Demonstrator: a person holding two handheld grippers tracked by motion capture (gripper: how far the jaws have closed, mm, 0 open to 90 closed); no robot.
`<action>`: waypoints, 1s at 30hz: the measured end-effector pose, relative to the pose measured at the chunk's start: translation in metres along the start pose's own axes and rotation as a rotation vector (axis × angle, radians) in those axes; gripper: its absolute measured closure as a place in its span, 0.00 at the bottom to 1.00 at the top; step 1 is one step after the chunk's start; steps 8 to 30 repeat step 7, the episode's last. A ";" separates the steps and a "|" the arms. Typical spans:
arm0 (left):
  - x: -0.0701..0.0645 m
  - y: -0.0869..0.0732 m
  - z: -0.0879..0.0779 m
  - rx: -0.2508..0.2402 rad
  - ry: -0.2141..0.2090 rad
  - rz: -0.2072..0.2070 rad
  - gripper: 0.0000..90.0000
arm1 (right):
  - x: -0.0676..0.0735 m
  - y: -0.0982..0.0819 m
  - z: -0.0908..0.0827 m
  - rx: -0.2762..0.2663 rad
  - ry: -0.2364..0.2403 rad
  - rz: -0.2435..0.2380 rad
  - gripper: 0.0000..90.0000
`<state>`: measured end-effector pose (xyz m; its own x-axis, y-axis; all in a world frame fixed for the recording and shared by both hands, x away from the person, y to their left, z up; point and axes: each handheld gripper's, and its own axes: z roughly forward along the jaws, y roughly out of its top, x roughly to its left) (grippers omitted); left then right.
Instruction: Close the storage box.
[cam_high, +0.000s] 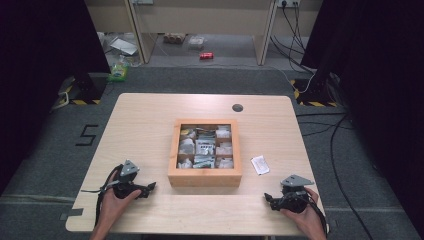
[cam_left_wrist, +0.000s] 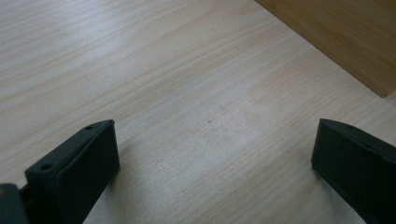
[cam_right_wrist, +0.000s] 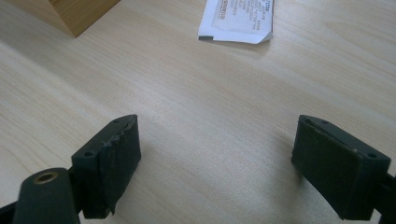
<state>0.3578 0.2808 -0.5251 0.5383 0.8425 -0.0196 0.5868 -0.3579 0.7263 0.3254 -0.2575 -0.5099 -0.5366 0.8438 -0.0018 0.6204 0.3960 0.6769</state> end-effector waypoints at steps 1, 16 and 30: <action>0.000 0.000 0.000 0.000 0.000 0.000 0.00 | 0.000 0.000 0.000 0.000 0.000 -0.004 0.18; 0.000 0.000 0.000 0.000 0.002 0.000 0.00 | 0.000 0.000 0.000 -0.004 0.000 -0.002 0.17; 0.000 0.000 0.000 0.000 0.002 0.000 0.00 | 0.000 0.000 0.000 -0.004 0.000 -0.002 0.17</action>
